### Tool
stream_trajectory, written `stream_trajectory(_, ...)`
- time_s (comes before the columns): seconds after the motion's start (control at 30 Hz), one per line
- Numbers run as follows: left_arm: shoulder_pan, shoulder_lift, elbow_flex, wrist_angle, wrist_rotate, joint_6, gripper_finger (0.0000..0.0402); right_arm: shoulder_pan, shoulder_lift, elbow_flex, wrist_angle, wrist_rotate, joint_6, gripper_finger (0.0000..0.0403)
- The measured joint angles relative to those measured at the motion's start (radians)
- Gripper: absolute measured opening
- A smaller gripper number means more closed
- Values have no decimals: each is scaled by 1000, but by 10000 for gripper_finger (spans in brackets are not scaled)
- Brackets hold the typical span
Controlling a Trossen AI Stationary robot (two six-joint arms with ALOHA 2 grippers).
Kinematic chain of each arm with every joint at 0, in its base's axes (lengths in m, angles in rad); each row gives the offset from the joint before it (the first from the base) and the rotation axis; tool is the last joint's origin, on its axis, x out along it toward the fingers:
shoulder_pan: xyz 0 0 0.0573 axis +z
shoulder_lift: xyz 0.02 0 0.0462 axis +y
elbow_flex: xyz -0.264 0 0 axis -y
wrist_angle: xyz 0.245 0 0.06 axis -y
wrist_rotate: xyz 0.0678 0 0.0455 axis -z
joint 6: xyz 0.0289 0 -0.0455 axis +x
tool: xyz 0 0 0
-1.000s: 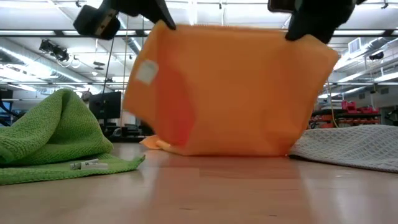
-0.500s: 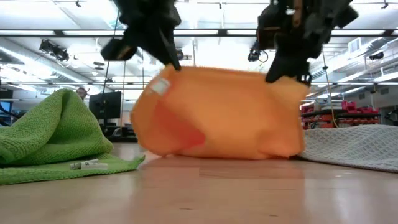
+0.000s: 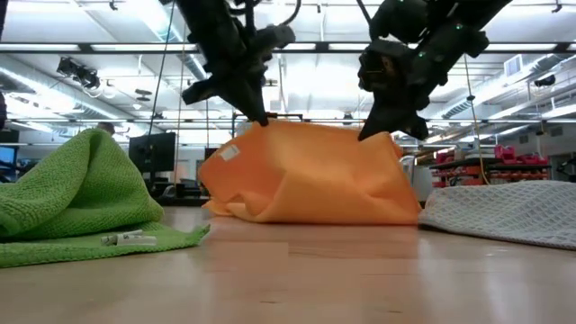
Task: Fold microfiber towels
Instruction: Fold the orange microfiber cloth
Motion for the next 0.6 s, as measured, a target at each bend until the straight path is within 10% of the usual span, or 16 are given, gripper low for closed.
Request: stream_trajectory(0.6, 113, 90, 2, 101, 75, 281, 7, -38, 2, 0, -81, 110, 6, 1)
